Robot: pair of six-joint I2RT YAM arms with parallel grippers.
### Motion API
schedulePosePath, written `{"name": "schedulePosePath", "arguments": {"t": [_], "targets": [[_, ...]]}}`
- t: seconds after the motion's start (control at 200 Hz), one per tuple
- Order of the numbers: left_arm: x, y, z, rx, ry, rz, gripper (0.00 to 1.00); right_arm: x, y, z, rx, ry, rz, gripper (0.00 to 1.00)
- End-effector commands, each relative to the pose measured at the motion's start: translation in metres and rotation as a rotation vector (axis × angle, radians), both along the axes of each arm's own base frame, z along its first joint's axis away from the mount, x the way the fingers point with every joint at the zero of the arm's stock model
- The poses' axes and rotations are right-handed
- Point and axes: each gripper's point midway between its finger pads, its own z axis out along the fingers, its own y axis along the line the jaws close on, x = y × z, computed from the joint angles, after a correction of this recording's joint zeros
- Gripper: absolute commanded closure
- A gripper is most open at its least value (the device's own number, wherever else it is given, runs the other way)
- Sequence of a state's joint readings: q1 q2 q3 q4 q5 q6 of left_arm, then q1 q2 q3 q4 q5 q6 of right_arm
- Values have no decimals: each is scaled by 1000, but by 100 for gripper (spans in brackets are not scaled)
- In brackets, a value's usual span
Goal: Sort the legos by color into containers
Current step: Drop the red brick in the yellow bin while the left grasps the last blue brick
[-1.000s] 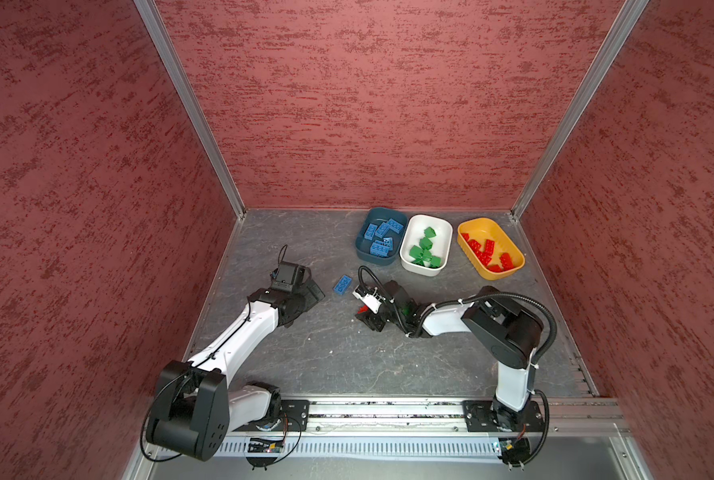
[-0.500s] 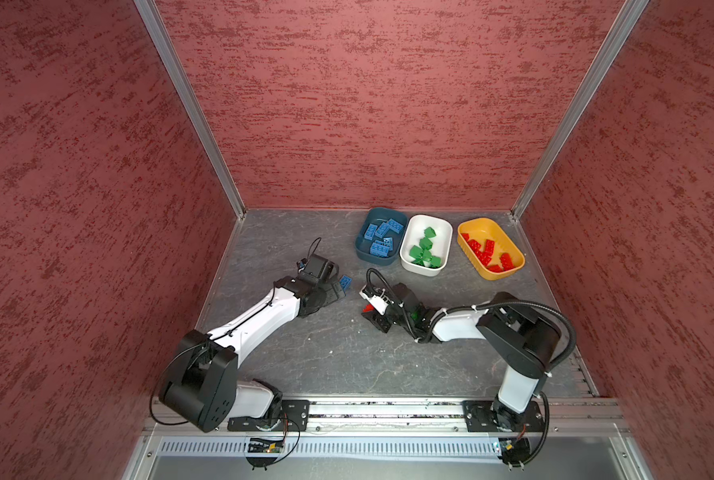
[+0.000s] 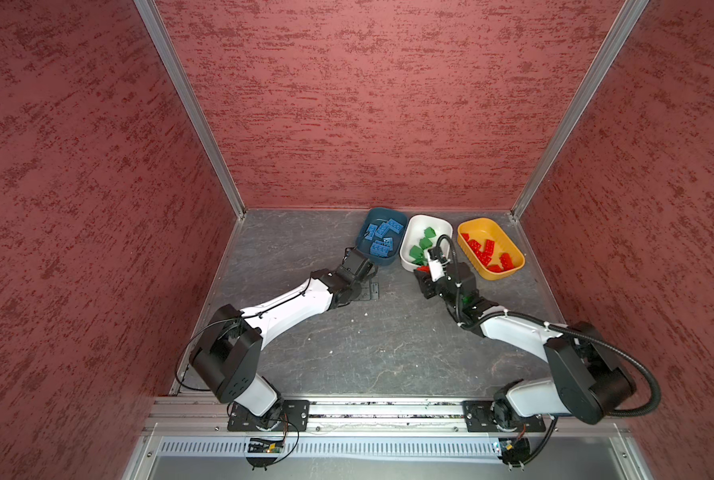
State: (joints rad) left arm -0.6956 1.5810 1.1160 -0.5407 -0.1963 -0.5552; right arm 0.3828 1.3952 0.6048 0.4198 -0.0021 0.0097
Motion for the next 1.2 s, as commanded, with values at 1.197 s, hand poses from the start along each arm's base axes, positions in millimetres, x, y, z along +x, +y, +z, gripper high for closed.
{"name": "schedulePosePath", "arguments": {"t": [1.197], "targets": [[61, 48, -75, 139, 227, -86, 2, 173, -240, -37, 199, 440, -557, 28]]}}
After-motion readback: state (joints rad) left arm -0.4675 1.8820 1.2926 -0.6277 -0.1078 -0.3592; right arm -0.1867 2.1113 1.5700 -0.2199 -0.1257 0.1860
